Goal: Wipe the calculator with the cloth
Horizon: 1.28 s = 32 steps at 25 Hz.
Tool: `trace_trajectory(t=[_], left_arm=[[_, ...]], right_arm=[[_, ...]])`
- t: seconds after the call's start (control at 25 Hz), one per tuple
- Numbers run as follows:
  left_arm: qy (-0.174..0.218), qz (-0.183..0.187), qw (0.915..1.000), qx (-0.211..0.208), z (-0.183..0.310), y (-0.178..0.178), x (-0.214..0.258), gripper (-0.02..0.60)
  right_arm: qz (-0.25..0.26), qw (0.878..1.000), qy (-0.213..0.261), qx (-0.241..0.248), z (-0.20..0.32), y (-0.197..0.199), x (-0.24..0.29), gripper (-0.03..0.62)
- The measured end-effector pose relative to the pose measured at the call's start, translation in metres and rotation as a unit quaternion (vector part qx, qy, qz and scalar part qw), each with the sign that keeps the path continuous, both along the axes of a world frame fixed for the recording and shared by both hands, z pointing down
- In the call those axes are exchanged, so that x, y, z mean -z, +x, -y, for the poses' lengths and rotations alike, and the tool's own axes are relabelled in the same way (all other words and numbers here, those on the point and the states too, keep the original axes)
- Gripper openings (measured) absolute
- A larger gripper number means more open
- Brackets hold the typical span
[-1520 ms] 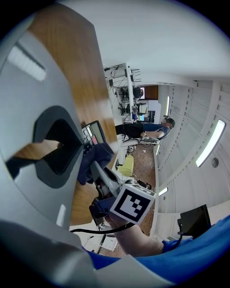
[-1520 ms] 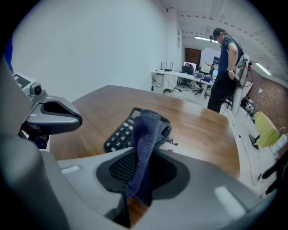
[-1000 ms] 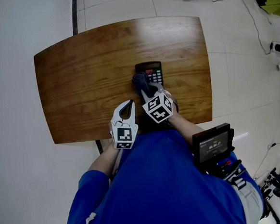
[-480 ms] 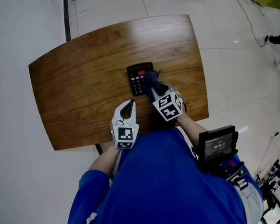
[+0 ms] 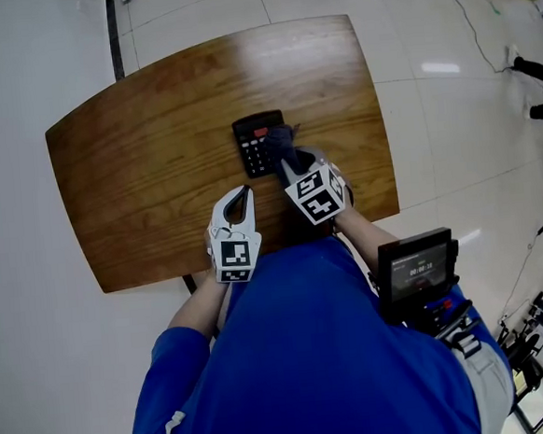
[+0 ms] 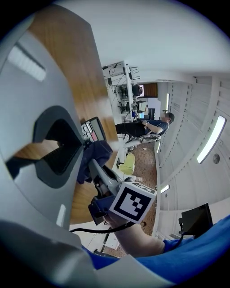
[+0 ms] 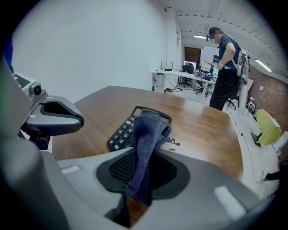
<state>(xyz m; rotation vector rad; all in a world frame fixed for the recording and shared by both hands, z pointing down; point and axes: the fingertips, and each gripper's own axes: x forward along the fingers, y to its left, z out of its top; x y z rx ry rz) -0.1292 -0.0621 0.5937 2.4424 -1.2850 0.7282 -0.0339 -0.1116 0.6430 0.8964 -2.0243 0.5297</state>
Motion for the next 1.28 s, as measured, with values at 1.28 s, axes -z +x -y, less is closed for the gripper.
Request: trace_trajectory(t=[1.28], left_arm=[[0.033,-0.034,0.9988,-0.016,-0.018,-0.003,0.045,0.006]], right_arm=[[-0.005,0.995,0.076,-0.069,-0.042,0.033,0.077,0.089]])
